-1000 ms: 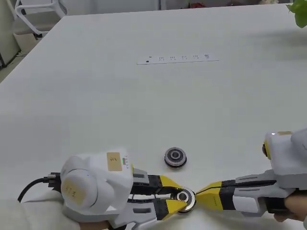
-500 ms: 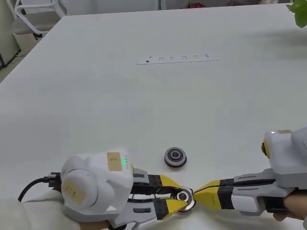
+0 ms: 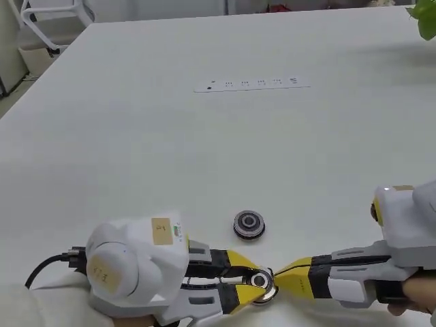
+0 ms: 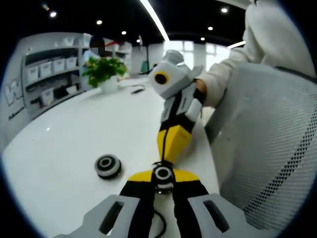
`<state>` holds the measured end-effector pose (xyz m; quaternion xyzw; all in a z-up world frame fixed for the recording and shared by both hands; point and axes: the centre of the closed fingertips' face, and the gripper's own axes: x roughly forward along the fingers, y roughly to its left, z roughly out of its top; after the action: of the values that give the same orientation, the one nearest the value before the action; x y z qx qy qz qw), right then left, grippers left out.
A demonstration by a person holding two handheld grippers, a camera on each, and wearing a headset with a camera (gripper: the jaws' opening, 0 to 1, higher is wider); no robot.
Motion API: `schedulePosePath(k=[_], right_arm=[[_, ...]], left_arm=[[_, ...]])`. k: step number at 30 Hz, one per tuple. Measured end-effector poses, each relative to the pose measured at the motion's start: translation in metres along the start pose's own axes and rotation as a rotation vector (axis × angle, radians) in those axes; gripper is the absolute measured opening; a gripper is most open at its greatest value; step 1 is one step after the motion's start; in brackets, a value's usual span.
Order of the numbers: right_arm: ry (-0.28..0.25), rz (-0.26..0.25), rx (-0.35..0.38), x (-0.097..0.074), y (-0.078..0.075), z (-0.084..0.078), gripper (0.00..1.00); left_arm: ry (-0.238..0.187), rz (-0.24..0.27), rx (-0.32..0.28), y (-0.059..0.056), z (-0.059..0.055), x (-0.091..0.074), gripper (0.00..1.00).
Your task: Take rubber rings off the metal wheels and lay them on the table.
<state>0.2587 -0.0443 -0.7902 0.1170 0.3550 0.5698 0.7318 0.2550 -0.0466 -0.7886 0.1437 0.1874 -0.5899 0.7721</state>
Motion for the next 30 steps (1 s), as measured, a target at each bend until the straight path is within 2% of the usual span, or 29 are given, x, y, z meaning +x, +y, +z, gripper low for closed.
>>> schedulePosePath(k=[30], right_arm=[[0.0,0.018,-0.024,0.0026,0.0042,0.0021,0.0]], left_arm=[[0.006,0.004,0.004,0.0015,-0.0011,-0.0015,0.14]])
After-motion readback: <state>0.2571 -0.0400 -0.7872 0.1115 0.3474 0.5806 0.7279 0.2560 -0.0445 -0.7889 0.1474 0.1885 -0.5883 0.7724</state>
